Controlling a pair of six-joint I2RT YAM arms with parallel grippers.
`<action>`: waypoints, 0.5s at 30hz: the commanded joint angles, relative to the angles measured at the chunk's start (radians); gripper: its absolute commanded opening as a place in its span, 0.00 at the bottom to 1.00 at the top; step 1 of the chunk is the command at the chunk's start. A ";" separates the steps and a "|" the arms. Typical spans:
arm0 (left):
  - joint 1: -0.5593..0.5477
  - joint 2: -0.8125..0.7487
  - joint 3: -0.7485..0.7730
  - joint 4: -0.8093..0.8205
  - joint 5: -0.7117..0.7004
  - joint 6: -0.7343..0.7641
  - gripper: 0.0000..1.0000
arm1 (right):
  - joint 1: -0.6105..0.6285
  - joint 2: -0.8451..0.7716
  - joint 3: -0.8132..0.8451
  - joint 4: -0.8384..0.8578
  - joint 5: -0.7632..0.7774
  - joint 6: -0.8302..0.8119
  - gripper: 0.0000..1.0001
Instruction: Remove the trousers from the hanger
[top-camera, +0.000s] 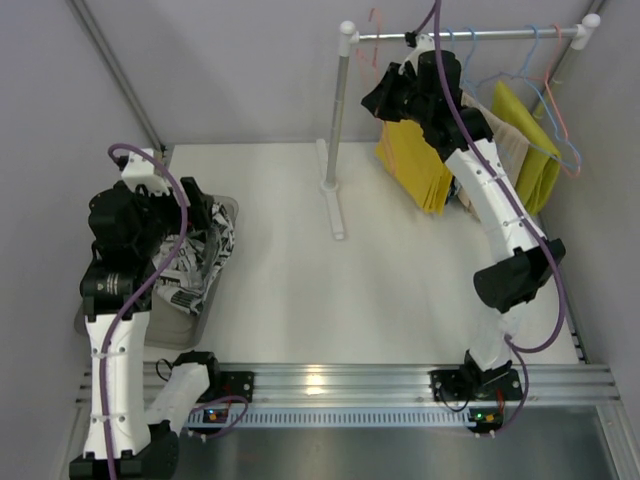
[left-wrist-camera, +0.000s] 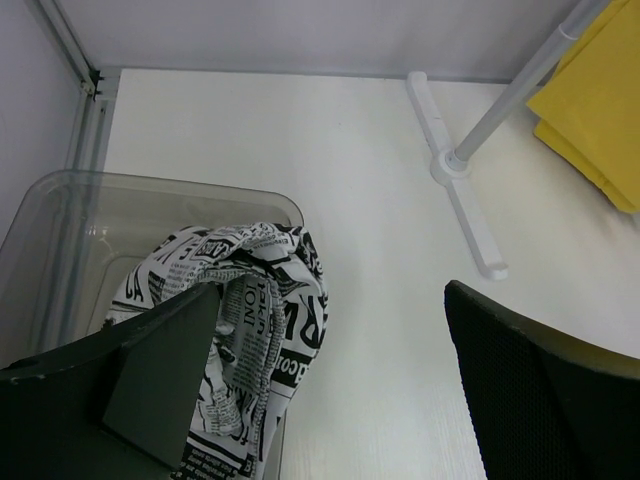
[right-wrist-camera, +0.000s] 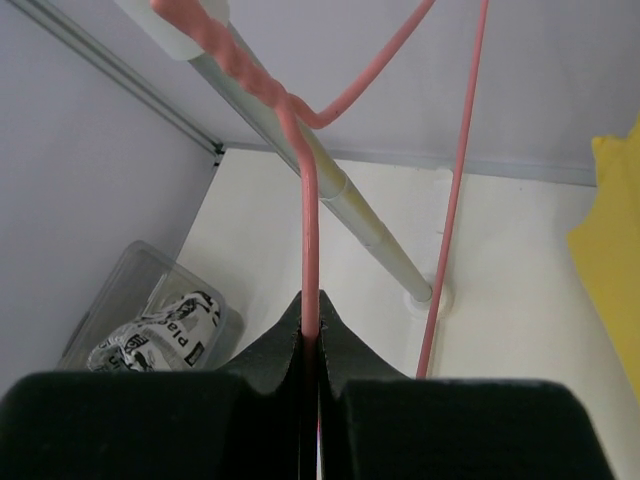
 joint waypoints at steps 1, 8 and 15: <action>0.004 -0.012 -0.025 0.041 -0.004 -0.032 0.99 | 0.028 0.038 0.066 0.094 0.005 -0.024 0.00; 0.004 -0.034 -0.045 0.022 -0.016 -0.034 0.99 | 0.028 0.047 0.017 0.114 -0.021 0.009 0.00; 0.004 -0.031 -0.047 0.022 -0.007 -0.043 0.99 | 0.028 0.035 -0.018 0.121 -0.053 0.017 0.15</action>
